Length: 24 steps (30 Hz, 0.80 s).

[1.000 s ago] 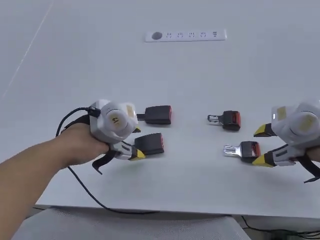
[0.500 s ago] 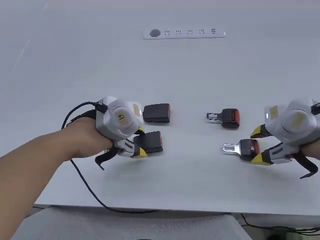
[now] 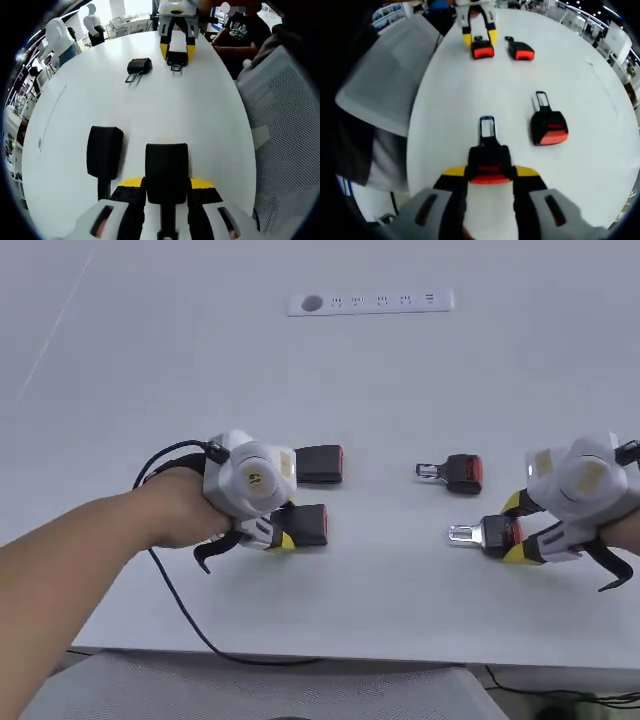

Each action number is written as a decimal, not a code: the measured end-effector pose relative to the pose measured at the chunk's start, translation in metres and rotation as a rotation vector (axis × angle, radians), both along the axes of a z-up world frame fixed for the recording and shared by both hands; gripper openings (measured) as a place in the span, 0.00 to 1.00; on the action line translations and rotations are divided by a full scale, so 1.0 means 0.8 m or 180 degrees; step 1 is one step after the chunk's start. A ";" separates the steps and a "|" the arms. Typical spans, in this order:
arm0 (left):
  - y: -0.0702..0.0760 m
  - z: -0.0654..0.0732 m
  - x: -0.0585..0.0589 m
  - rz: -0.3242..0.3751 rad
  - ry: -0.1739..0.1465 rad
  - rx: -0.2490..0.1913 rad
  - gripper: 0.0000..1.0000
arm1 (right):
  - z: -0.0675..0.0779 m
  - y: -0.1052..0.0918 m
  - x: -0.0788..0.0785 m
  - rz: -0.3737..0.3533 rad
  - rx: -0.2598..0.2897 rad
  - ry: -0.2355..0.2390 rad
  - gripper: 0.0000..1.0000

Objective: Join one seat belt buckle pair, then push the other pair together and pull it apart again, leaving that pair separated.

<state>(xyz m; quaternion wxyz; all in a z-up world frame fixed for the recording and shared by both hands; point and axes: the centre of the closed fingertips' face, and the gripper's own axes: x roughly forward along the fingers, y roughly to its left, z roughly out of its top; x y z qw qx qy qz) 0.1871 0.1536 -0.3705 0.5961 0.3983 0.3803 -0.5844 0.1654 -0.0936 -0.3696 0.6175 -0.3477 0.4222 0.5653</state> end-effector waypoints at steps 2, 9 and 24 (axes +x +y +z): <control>-0.002 -0.001 -0.002 -0.0116 -0.0022 0.0069 0.33 | 0.000 0.000 0.000 0.0030 0.0008 -0.0001 0.35; -0.001 -0.001 -0.002 -0.0131 -0.0003 0.0080 0.33 | 0.000 -0.001 0.000 0.0092 -0.0009 0.0001 0.34; 0.000 -0.008 -0.001 -0.0241 -0.0108 0.0106 0.33 | 0.000 0.015 0.000 0.0129 0.0057 -0.0081 0.34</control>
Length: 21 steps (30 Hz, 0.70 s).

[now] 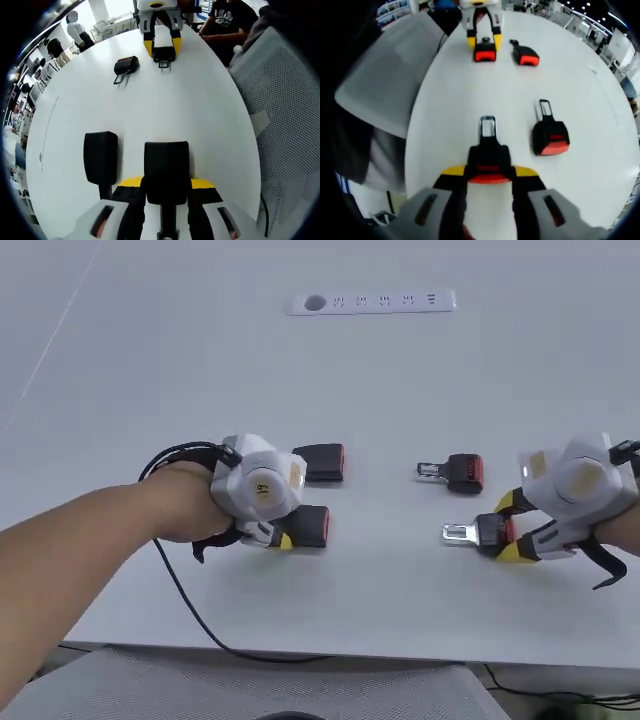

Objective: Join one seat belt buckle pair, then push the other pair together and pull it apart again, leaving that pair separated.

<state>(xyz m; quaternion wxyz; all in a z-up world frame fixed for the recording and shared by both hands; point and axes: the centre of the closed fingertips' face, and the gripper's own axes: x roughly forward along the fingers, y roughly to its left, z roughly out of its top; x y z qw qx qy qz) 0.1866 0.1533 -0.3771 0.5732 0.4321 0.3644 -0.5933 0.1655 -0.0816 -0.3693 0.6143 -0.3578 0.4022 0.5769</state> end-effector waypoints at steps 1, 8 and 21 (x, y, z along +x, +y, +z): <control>0.000 0.000 0.000 -0.0012 0.0005 0.0008 0.33 | 0.000 0.004 0.000 -0.0012 0.0019 0.0012 0.34; 0.000 -0.001 0.000 0.0038 0.0030 -0.0029 0.33 | 0.000 0.023 0.003 -0.0087 0.0089 0.0058 0.33; 0.001 0.000 -0.001 0.0059 0.0056 -0.0040 0.32 | -0.005 0.066 0.011 -0.0154 0.0242 0.0010 0.33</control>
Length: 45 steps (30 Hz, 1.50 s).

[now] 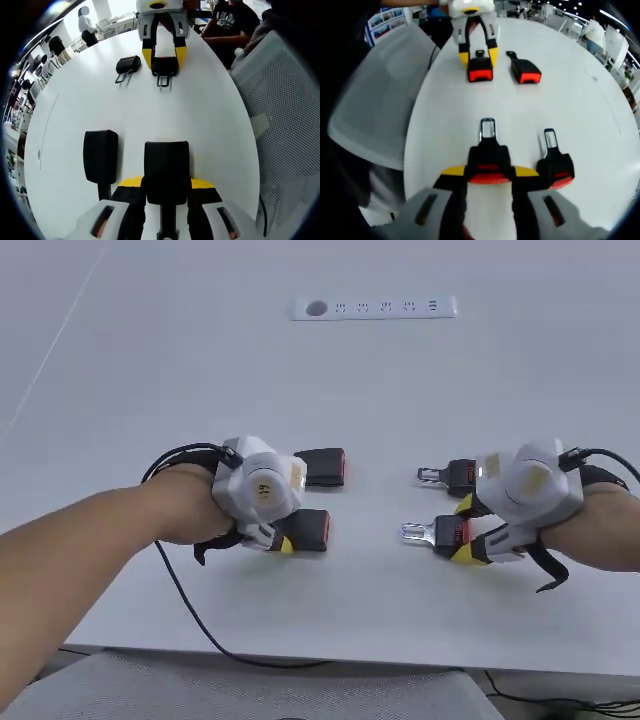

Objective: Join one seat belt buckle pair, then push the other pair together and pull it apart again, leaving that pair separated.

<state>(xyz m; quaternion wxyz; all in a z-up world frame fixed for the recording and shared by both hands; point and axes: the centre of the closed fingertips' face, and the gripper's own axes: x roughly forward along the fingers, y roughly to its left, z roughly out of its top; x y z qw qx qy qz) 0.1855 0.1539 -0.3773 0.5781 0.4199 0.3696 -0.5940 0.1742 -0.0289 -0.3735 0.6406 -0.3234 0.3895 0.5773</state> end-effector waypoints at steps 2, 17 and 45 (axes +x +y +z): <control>0.001 -0.001 0.001 0.0012 0.0001 -0.0002 0.32 | 0.000 0.007 0.001 -0.0007 0.0022 -0.0013 0.33; 0.000 0.002 0.001 0.0062 0.0025 -0.0024 0.32 | -0.001 0.064 0.001 0.0016 0.0187 0.0032 0.32; 0.000 0.002 0.000 0.0063 0.0047 -0.0021 0.32 | 0.000 0.114 0.004 0.0076 0.0239 -0.0078 0.32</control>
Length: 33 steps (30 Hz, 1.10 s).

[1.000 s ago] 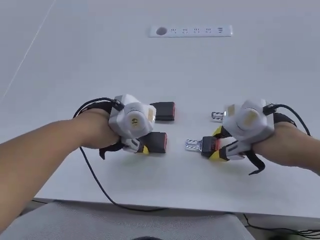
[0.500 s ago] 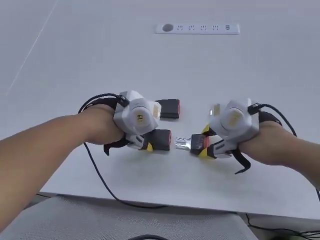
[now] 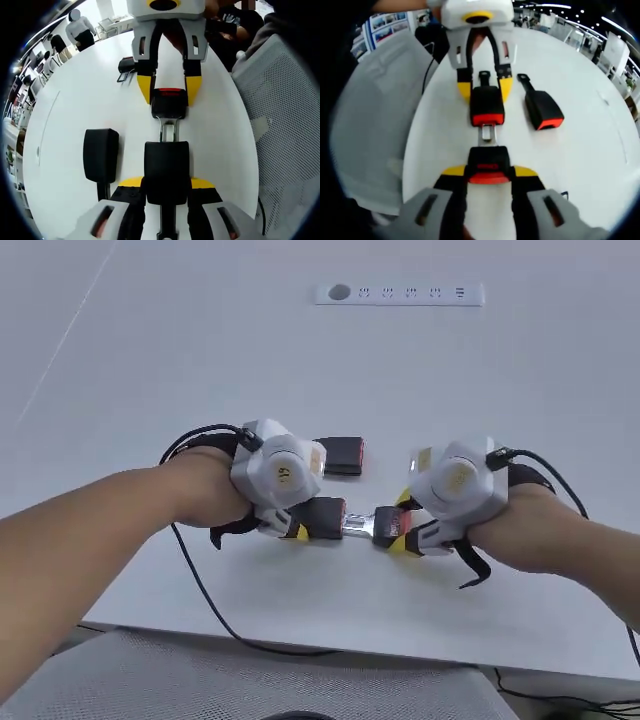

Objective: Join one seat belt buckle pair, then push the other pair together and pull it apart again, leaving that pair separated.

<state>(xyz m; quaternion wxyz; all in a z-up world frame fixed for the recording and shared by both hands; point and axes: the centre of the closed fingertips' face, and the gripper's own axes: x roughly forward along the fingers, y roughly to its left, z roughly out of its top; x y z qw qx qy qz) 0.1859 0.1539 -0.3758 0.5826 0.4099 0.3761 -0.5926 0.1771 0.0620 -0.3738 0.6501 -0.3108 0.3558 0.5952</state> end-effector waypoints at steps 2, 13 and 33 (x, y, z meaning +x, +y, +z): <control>0.000 0.000 0.000 -0.0002 0.0001 0.0004 0.32 | 0.001 0.001 0.001 0.0010 0.0000 -0.0026 0.32; 0.001 -0.001 -0.001 0.0027 0.0018 -0.0008 0.32 | 0.002 0.010 0.002 -0.0010 0.0097 -0.0022 0.32; -0.001 -0.002 0.000 0.0014 0.0002 -0.0010 0.31 | 0.005 0.025 0.006 0.0014 0.0080 -0.0060 0.30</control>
